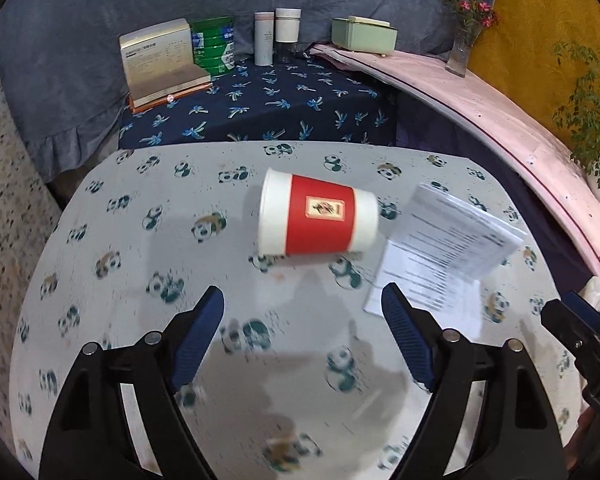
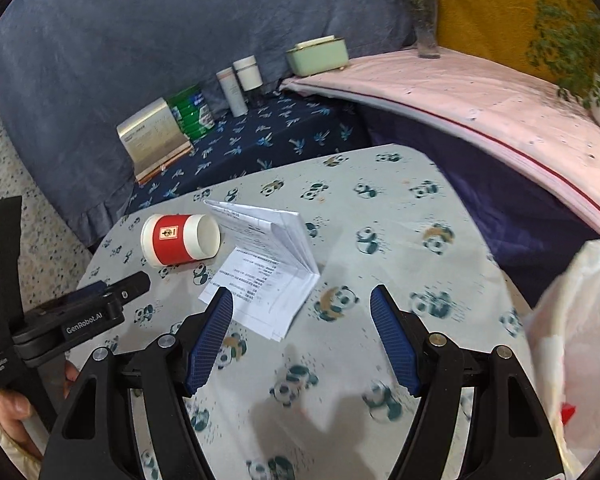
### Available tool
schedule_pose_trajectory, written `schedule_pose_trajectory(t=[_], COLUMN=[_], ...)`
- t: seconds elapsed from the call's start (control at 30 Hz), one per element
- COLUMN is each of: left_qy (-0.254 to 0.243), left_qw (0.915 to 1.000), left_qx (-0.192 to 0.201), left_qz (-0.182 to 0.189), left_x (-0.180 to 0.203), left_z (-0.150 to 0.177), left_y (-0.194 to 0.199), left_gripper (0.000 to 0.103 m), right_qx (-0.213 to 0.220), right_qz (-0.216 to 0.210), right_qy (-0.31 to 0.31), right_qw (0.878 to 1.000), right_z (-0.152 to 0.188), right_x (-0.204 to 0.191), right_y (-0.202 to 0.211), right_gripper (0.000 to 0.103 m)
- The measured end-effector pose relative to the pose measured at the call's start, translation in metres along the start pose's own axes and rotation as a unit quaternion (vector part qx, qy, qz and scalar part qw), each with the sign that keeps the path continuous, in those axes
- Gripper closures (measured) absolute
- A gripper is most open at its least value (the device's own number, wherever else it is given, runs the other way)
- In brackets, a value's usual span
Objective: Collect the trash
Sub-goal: 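Move both open tools back to the last cup and receipt papers, then grasp the red paper cup with the left tool while the right tool grasps the receipts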
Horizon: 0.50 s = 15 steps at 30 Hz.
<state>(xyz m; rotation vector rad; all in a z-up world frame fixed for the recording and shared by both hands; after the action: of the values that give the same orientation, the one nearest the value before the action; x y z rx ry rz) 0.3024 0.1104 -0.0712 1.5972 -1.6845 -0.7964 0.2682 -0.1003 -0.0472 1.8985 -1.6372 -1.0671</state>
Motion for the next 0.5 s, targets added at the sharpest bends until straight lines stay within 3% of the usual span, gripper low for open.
schedule_pose_trajectory(t=[0.4, 0.47, 0.5], left_qy=[-0.058, -0.064, -0.066], left_qw=[0.9973, 0.9967, 0.9963], left_qx=[0.021, 0.022, 0.021], left_qz=[0.039, 0.046, 0.052], left_x=[-0.002, 0.001, 0.003], left_z=[-0.035, -0.037, -0.037], left_y=[-0.045, -0.048, -0.048], left_gripper=[0.026, 0.029, 0.038], right_qx=[-0.012, -0.013, -0.014], right_qz=[-0.023, -0.028, -0.031], right_qy=[0.023, 0.023, 0.023], right_qw=[0.999, 0.999, 0.999], right_z=[-0.038, -0.039, -0.04], right_x=[-0.009, -0.011, -0.011], right_y=[-0.073, -0.078, -0.079], right_gripper=[0.034, 0.035, 0.038])
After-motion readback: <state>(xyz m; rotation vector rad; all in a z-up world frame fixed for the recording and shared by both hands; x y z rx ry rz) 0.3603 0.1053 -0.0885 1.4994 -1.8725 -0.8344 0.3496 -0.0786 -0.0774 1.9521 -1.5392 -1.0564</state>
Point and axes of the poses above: each gripper's, at about its wrist camera, not at the fingertips, and y roughly against the way its jaws point, x to its right, z to its underside, the point moved 2 cm from there along -y, roughly the way its jaws point, and after that the axes turned 4 degrees about -x, right-handed, at the moved point
